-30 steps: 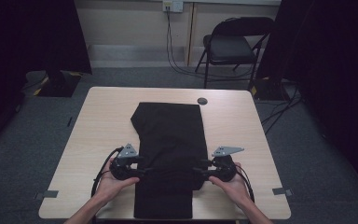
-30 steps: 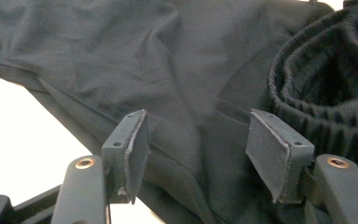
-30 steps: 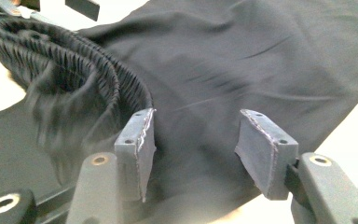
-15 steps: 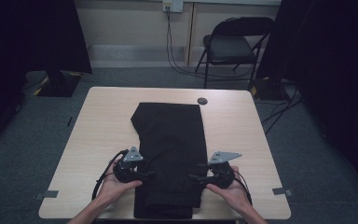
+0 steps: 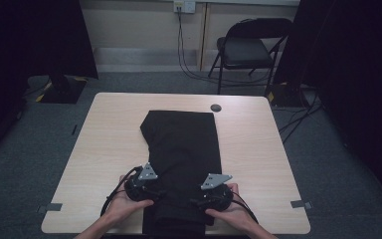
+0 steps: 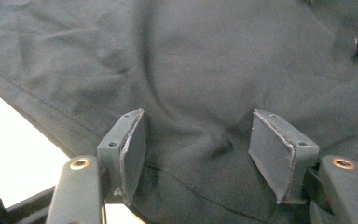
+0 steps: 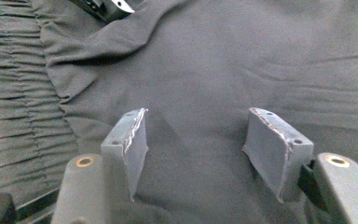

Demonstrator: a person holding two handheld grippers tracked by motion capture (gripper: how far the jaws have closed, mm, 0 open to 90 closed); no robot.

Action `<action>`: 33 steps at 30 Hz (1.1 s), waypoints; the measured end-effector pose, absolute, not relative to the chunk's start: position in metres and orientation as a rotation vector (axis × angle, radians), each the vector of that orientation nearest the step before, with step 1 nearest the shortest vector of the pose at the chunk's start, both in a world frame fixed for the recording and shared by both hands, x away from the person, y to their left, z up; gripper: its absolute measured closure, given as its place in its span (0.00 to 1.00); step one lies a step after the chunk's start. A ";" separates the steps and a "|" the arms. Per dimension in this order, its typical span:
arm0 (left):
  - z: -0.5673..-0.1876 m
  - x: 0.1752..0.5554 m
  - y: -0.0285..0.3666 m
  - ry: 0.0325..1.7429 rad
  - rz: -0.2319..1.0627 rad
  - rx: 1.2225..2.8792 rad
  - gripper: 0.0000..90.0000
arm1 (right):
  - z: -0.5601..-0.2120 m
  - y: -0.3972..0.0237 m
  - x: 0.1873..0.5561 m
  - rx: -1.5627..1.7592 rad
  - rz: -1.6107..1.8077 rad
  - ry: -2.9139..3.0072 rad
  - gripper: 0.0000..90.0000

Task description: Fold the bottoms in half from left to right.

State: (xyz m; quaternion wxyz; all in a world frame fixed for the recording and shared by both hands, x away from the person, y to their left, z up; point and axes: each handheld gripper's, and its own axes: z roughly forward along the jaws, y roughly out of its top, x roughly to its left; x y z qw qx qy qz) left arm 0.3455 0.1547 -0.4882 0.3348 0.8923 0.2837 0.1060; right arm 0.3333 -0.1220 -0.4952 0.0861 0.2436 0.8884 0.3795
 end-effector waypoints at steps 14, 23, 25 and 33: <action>-0.471 0.337 0.163 0.800 0.156 2.245 0.43 | -0.472 -0.140 0.321 0.781 1.266 2.690 0.42; -0.482 0.433 0.174 0.967 0.269 2.196 0.50 | -0.471 -0.127 0.423 0.956 1.224 2.506 0.43; -0.490 0.449 0.172 0.982 0.283 2.183 0.53 | -0.478 -0.121 0.441 0.986 1.187 2.471 0.44; -0.493 0.448 0.164 0.942 0.368 2.204 0.54 | -0.499 -0.114 0.468 1.023 1.129 2.446 0.44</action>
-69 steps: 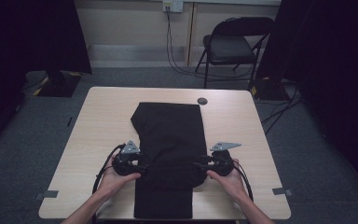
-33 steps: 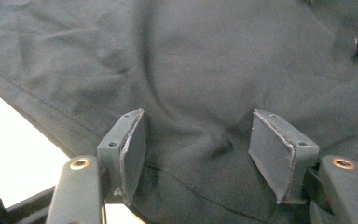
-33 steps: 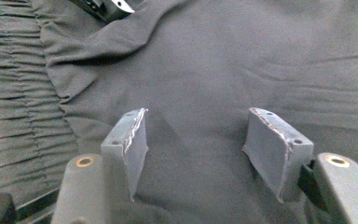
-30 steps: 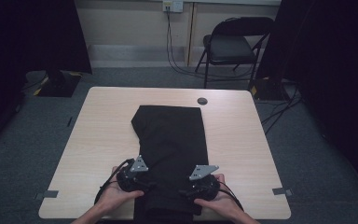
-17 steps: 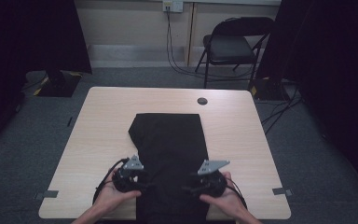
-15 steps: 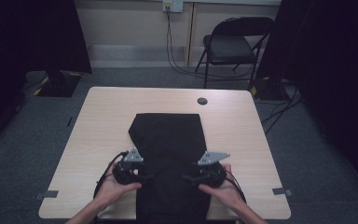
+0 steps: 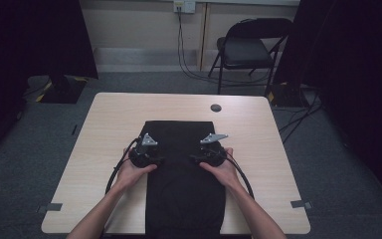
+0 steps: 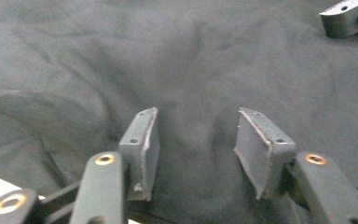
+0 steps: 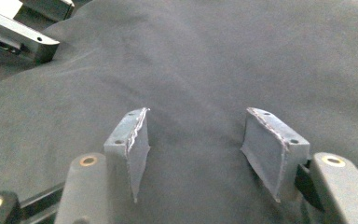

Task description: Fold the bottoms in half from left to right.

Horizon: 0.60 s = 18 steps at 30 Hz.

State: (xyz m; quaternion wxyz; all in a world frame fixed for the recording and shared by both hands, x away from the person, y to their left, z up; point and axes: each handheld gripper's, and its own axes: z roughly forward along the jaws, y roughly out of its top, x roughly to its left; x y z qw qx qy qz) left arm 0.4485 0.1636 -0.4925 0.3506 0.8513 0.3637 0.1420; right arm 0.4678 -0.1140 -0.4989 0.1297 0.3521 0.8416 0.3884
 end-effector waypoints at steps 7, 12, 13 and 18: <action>-0.492 0.419 0.165 0.878 0.335 2.229 0.53 | -0.496 -0.120 0.442 0.922 1.086 2.532 0.45; -0.492 0.398 0.165 0.855 0.284 2.231 0.51 | -0.494 -0.124 0.424 0.893 1.067 2.572 0.45; -0.491 0.394 0.165 0.863 0.260 2.229 0.50 | -0.494 -0.125 0.421 0.893 1.069 2.572 0.45; -0.485 0.393 0.169 0.851 0.227 2.254 0.50 | -0.491 -0.127 0.411 0.891 1.082 2.624 0.44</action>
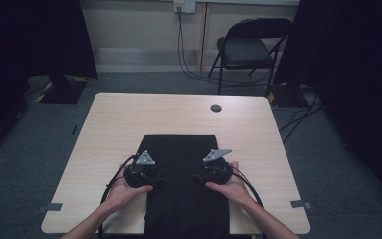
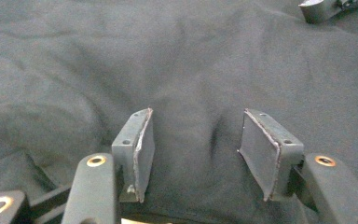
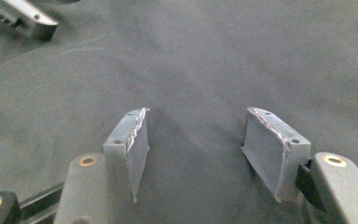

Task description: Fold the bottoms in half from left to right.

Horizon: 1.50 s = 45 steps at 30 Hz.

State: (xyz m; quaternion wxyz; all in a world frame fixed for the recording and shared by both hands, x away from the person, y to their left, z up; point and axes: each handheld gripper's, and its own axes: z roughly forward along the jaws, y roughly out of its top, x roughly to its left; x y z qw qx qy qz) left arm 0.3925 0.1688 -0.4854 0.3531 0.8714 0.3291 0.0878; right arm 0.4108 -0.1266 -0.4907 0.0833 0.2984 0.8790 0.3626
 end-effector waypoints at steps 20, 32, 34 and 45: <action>-0.486 0.513 0.204 1.165 0.357 2.076 0.28 | -0.488 -0.149 0.530 1.135 1.094 2.368 0.25; -0.498 0.516 0.194 1.119 0.422 2.106 0.24 | -0.498 -0.147 0.534 1.146 1.037 2.378 0.36; -0.497 0.513 0.191 1.085 0.410 2.101 0.36 | -0.496 -0.142 0.532 1.122 1.054 2.405 0.58; -0.485 0.513 0.192 1.110 0.276 1.964 0.95 | -0.481 -0.143 0.529 1.156 1.204 2.399 0.93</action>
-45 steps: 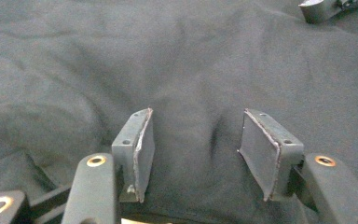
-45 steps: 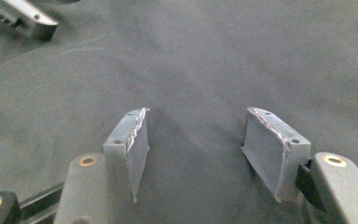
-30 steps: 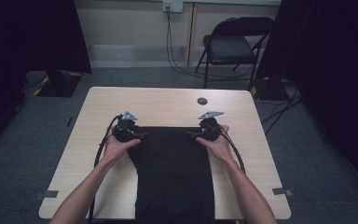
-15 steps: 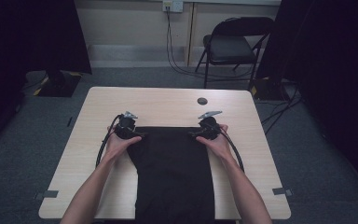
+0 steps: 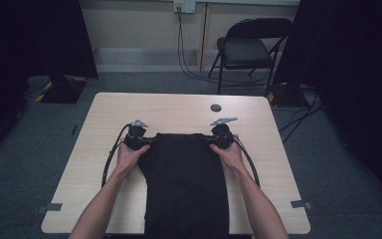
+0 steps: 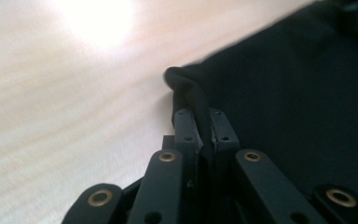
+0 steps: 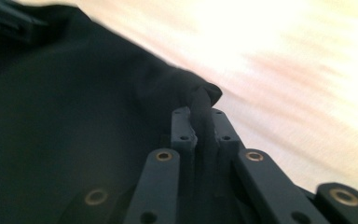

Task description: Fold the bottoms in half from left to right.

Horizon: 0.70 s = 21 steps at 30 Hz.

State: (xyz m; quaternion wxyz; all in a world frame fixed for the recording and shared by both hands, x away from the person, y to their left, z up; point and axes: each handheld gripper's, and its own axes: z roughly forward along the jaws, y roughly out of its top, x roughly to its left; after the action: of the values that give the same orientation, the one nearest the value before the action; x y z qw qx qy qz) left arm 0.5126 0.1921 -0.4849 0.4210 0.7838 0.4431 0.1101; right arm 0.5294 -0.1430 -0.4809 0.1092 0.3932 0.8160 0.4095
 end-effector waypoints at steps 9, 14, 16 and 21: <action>-0.407 0.538 0.197 1.052 0.416 1.893 0.95 | -0.408 -0.143 0.549 1.125 1.310 2.256 0.94; -0.354 0.548 0.203 1.008 0.502 1.776 0.95 | -0.356 -0.144 0.562 1.076 1.336 2.151 0.94; -0.336 0.549 0.204 0.982 0.537 1.760 0.95 | -0.333 -0.146 0.565 1.059 1.382 2.108 0.94; -0.329 0.542 0.196 0.926 0.570 1.803 0.94 | -0.316 -0.146 0.563 1.018 1.366 2.098 0.94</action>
State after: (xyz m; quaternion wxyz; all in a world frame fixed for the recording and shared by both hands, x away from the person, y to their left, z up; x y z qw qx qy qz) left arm 0.5417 0.1965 -0.3294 0.4954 0.7439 0.3820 0.2351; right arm 0.5629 -0.1460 -0.3163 0.2177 0.3677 0.7577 0.4933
